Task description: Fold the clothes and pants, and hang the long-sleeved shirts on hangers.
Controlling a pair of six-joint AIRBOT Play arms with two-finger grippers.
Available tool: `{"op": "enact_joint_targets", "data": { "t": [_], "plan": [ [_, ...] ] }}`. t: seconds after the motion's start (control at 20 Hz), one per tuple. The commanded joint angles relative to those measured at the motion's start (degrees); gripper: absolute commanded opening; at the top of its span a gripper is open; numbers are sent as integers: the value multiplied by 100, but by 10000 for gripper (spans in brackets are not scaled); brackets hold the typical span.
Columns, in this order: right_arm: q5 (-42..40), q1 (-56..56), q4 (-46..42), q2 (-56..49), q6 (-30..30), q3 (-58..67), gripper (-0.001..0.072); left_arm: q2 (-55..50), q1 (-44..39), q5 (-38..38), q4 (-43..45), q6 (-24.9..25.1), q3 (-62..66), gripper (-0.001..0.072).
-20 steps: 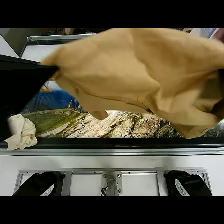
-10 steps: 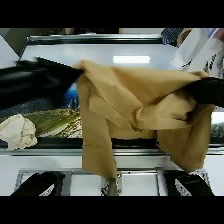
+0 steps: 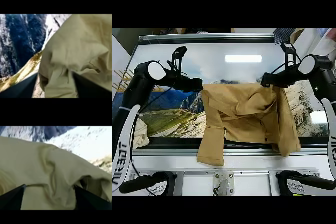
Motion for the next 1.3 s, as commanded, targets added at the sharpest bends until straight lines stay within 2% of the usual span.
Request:
{"op": "enact_joint_targets", "data": {
  "t": [0.0,0.1,0.3,0.55,0.75,1.25],
  "plan": [
    [-1235,-125,-149,-210,-350,293,683,-678,546,-219,-13,0,605,644],
    [-1182,-155,-151,133,-876,358,678,-686,787,-380,-13,0,732,644],
    [-227,136,26,927,-1478,46,677,-273,1001,-304,-13,2,-188,626],
    [-168,1274,20,1364,-1543,-1554,677,-225,579,96,-354,61,-1768,626],
    [-1029,2041,-286,1010,-1537,-2551,676,-367,358,389,-894,210,-2177,626],
    [-2979,2107,-286,-284,-1128,-2623,676,-361,396,396,-916,221,-2199,626]
  ]
}}
